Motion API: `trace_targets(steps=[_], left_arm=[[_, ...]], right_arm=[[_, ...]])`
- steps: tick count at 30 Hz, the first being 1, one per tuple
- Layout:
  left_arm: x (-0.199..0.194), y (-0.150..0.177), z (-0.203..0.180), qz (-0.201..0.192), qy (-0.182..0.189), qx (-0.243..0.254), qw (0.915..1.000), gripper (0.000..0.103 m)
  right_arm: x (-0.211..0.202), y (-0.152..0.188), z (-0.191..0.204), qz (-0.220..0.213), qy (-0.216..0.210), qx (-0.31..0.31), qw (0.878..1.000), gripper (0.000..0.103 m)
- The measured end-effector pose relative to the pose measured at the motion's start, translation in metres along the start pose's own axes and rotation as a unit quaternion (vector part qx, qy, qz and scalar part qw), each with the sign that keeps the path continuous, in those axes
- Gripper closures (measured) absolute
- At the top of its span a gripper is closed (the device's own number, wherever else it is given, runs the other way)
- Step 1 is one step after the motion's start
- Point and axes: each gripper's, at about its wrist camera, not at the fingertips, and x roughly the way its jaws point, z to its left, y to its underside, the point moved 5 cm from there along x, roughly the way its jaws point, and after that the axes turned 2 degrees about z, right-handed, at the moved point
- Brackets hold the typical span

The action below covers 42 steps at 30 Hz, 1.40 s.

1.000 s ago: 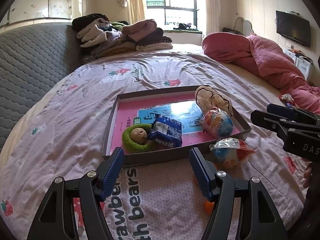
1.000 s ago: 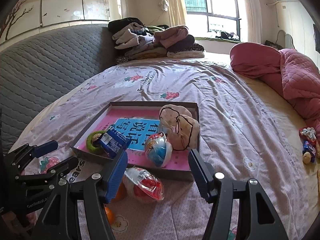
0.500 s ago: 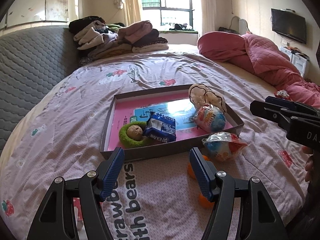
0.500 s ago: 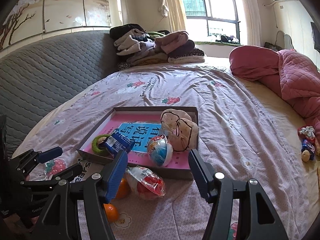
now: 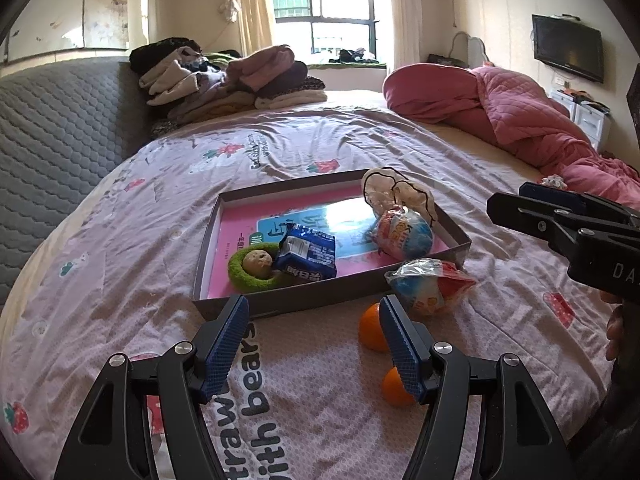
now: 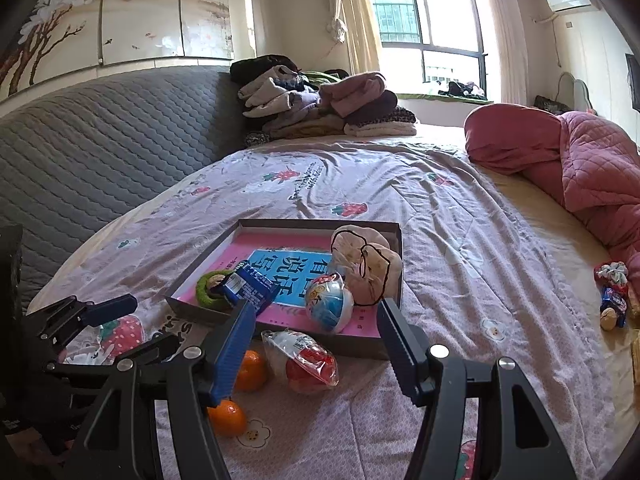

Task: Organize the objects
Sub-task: 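Withdraw both tools from the box and back away toward the mandarins, then move the left tool toward a mandarin while the right tool approaches the bagged red candy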

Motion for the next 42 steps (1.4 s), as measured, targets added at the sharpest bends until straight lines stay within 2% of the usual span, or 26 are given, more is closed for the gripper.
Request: trace_targets(steps=[19, 42], left_arm=[[-0.012, 0.016, -0.016, 0.000, 0.013, 0.021, 0.9997, 0.034], [-0.008, 0.049, -0.041, 0.039, 0.050, 0.044, 0.9970, 0.034]], right_arm=[[-0.009, 0.010, 0.006, 0.003, -0.012, -0.003, 1.000, 0.040], [-0.008, 0.029, 0.013, 0.028, -0.030, -0.007, 0.999, 0.040]])
